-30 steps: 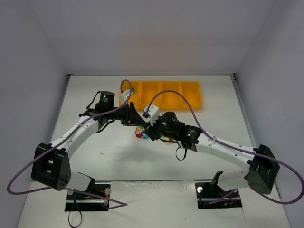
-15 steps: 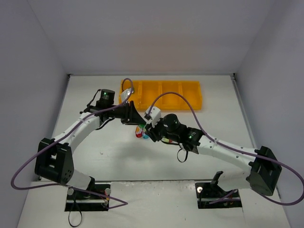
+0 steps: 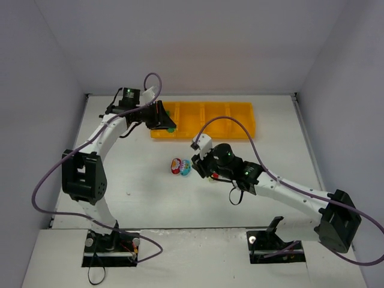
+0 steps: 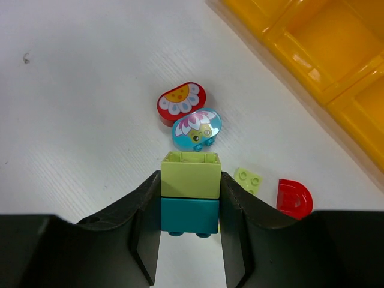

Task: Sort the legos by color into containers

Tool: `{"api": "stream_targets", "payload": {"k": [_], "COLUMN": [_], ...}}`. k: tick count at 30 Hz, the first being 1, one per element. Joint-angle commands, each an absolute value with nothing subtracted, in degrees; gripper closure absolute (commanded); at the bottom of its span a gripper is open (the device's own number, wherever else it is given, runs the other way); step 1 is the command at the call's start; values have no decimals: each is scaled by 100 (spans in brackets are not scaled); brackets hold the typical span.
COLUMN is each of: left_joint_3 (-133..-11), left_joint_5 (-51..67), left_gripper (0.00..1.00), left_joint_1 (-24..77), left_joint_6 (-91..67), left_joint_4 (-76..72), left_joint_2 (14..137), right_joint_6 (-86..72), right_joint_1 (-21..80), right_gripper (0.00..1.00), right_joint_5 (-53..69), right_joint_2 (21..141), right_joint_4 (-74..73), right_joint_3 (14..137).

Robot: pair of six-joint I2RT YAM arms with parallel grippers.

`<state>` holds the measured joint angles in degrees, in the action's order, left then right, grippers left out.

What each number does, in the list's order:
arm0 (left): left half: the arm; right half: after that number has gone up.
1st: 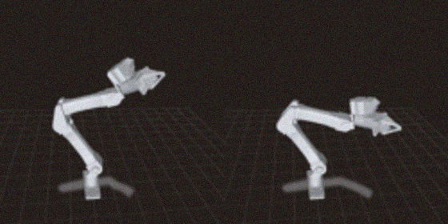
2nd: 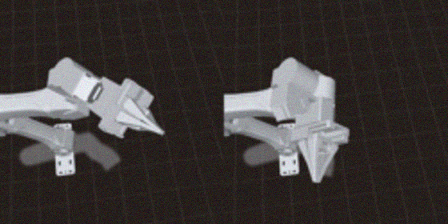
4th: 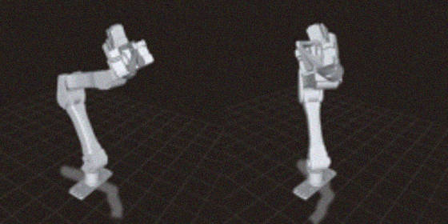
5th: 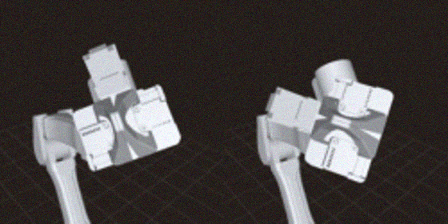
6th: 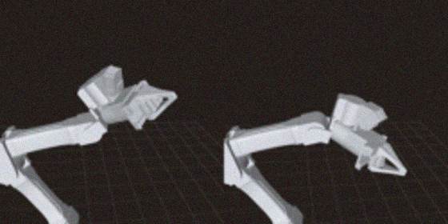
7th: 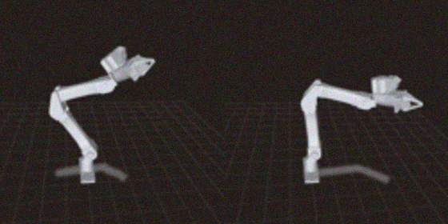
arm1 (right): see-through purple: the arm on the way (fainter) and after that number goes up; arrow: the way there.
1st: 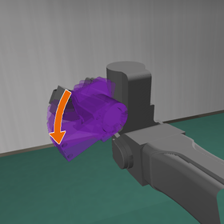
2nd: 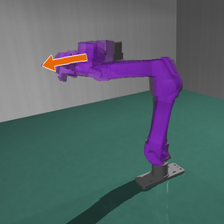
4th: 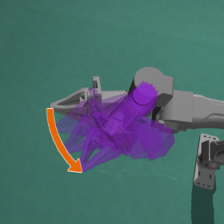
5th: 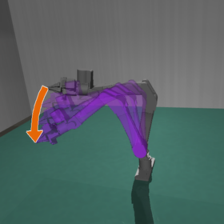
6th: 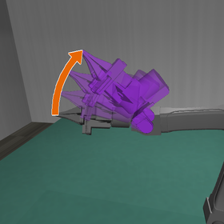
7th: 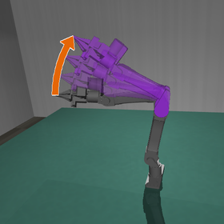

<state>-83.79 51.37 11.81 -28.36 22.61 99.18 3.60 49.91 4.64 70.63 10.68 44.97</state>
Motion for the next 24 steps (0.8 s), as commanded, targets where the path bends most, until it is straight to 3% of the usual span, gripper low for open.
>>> {"api": "stream_targets", "payload": {"k": [1, 5, 10, 18, 24], "left_joint_3": [-9261, -9886, -10669, -11592, -11795], "left_joint_5": [3765, 2307, 1496, 1090, 1028], "left_gripper": [100, 100, 100, 89, 73], "left_joint_1": [1160, 1160, 1186, 1318, 1371], "left_joint_6": [-2408, -2268, -2145, -1969, -1969], "left_joint_4": [2733, 2769, 2672, 2760, 2733], "left_joint_2": [10255, 10792, 11565, 12392, 12621], "right_joint_6": [378, 316, 220, 167, 167], "right_joint_1": [4869, 4738, 4562, 4360, 4263], "right_gripper": [100, 100, 100, 100, 100], "right_joint_5": [387, 378, 378, 448, 466], "right_joint_2": [6741, 6645, 6548, 6557, 6513], "right_joint_4": [1240, 1169, 1107, 1020, 958], "right_joint_3": [4588, 4562, 4518, 4588, 4605]}}
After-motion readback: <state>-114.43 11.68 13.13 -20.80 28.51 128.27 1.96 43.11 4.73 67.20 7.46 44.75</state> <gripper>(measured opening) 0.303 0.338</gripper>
